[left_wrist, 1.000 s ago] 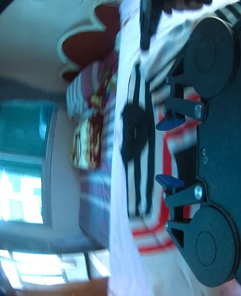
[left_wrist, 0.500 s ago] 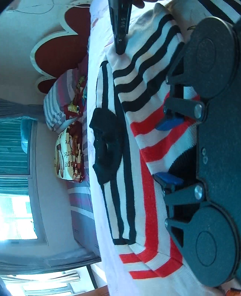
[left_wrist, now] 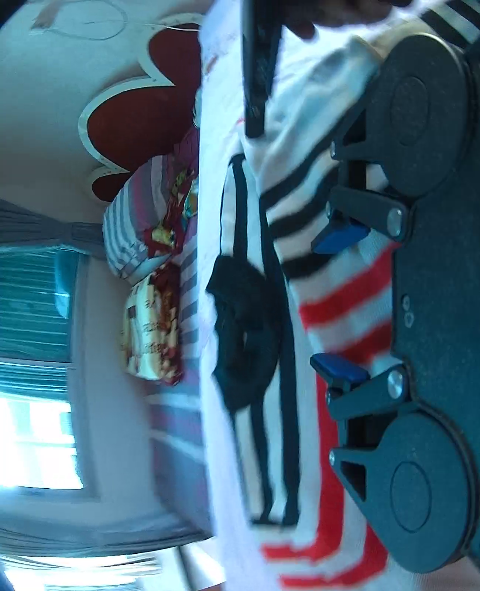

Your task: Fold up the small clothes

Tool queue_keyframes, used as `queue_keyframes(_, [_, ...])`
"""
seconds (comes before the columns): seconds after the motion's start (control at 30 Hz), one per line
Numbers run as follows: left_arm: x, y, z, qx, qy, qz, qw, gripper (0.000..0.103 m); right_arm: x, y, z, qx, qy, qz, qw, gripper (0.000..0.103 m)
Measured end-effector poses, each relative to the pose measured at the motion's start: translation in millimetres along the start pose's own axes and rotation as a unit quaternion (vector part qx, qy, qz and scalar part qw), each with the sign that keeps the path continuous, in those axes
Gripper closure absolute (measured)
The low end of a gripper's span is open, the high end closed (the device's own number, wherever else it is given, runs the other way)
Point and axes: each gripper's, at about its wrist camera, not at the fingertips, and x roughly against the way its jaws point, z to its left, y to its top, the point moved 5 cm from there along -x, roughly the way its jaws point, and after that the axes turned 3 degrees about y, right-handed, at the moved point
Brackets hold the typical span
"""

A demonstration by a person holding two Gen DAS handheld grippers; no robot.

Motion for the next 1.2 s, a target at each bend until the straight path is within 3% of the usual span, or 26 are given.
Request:
queue_keyframes(0.1, [-16, -8, -9, -0.021, 0.015, 0.020, 0.9995, 0.044, -20, -10, 24, 0.021, 0.045, 0.046, 0.998, 0.103])
queue_keyframes(0.17, [-11, -11, 1, -0.021, 0.021, 0.011, 0.9995, 0.043, -7, -11, 32, 0.050, 0.042, 0.037, 0.997, 0.103])
queue_keyframes(0.27, [7, -15, 26, -0.036, 0.054, 0.010, 0.9978, 0.044, 31, -20, 13, 0.010, 0.016, 0.000, 1.000, 0.103])
queue_keyframes(0.37, [37, -15, 38, -0.041, 0.076, -0.008, 0.9962, 0.042, 65, -33, -14, -0.041, -0.013, -0.008, 0.999, 0.103])
queue_keyframes(0.47, [52, -13, 10, -0.023, 0.008, -0.015, 0.9996, 0.035, 93, -52, -3, -0.054, -0.016, 0.005, 0.998, 0.103])
queue_keyframes(0.53, [54, -17, -25, -0.052, -0.026, -0.016, 0.9982, 0.031, 103, -65, 9, -0.064, -0.027, 0.016, 0.997, 0.103])
queue_keyframes(0.63, [40, -28, -46, -0.063, -0.035, 0.007, 0.9974, 0.033, 105, -77, 27, -0.069, -0.047, 0.020, 0.996, 0.103])
queue_keyframes(0.73, [34, -36, -14, -0.044, 0.009, 0.019, 0.9988, 0.039, 106, -76, 28, -0.064, -0.079, 0.027, 0.994, 0.103])
queue_keyframes(0.83, [42, -41, 29, -0.031, 0.016, 0.019, 0.9992, 0.037, 107, -77, 28, -0.053, -0.088, 0.043, 0.994, 0.103])
queue_keyframes(0.97, [54, -39, 49, -0.024, 0.009, 0.024, 0.9994, 0.037, 96, -80, 40, -0.014, -0.118, 0.046, 0.992, 0.103])
queue_keyframes(1.07, [79, -39, 72, -0.021, 0.040, 0.009, 0.9989, 0.035, 111, -73, 44, -0.050, -0.116, 0.025, 0.992, 0.103])
queue_keyframes(1.2, [129, -56, 151, 0.059, 0.081, -0.001, 0.9949, 0.038, 132, -80, 57, -0.082, -0.111, 0.021, 0.990, 0.103])
